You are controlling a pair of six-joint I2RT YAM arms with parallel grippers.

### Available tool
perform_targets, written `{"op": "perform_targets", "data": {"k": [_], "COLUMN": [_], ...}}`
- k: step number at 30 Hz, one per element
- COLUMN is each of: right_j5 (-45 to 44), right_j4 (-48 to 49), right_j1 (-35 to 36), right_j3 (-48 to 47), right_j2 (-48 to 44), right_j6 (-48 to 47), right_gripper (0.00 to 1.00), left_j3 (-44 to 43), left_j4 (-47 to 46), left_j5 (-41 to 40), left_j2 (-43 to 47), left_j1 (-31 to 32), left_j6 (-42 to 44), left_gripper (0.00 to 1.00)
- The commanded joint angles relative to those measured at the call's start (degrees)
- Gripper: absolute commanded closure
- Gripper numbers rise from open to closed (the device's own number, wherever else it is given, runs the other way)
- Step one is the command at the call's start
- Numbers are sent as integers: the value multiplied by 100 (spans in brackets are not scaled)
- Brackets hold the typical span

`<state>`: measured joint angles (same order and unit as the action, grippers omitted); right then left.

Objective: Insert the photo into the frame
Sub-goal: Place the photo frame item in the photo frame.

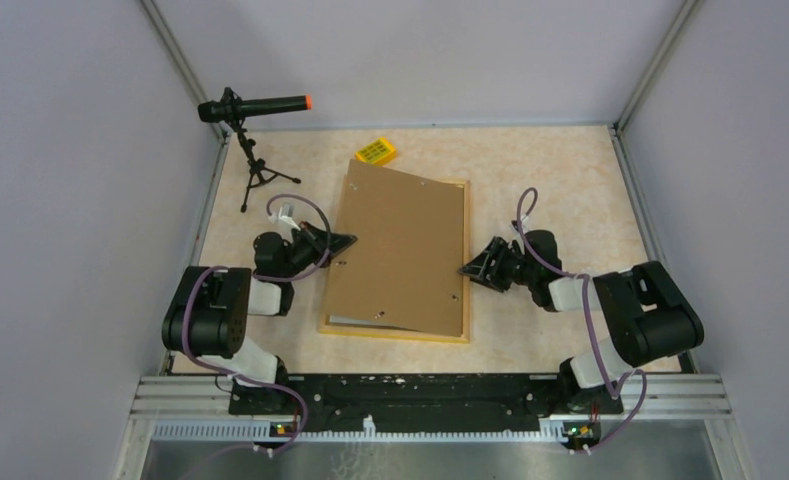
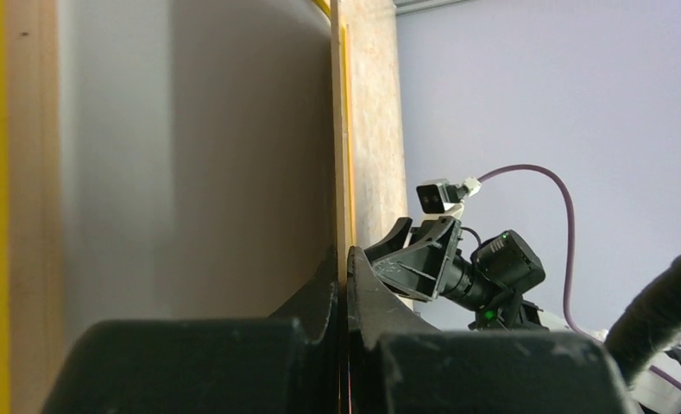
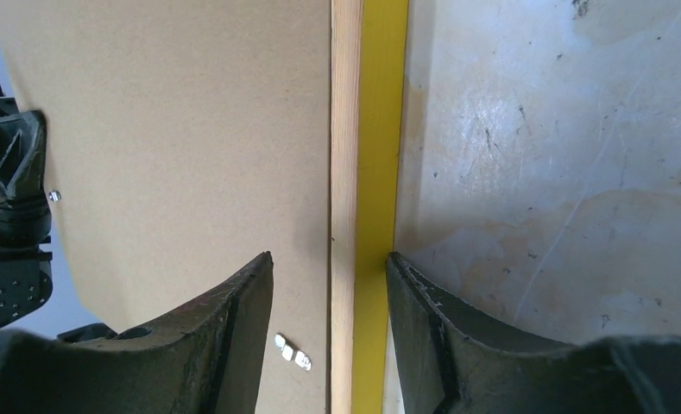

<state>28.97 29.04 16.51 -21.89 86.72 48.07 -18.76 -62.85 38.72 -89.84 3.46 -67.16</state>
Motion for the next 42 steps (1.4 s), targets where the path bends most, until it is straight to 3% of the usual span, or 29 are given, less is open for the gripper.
{"op": "perform_targets", "data": {"k": [1,31,37,40,42], "right_j5": [-148,-19,3,3,4], "right_j4": [-354,-114,-47,-32,-44], "right_j1": [74,82,100,114,113], "right_j3": [-69,-96,-97,-94,-89], "right_j2": [-28,215,291,307,291], "right_j6": [-201,-88,-75,-78,-85], "right_gripper": [48,49,49,49,49], "left_j3": [-154,-122,-58,-205,-447], "left_j4": [35,-2144,-1441,-243,969], "left_j5": [0,192,424,412,212], "left_j2": [302,-1165,-1192,-778,-318], "left_j1": [-184,-79,-47,-43,-31], "left_j6": [384,-503,-369,161,704], "left_gripper": [100,100,100,70,60]}}
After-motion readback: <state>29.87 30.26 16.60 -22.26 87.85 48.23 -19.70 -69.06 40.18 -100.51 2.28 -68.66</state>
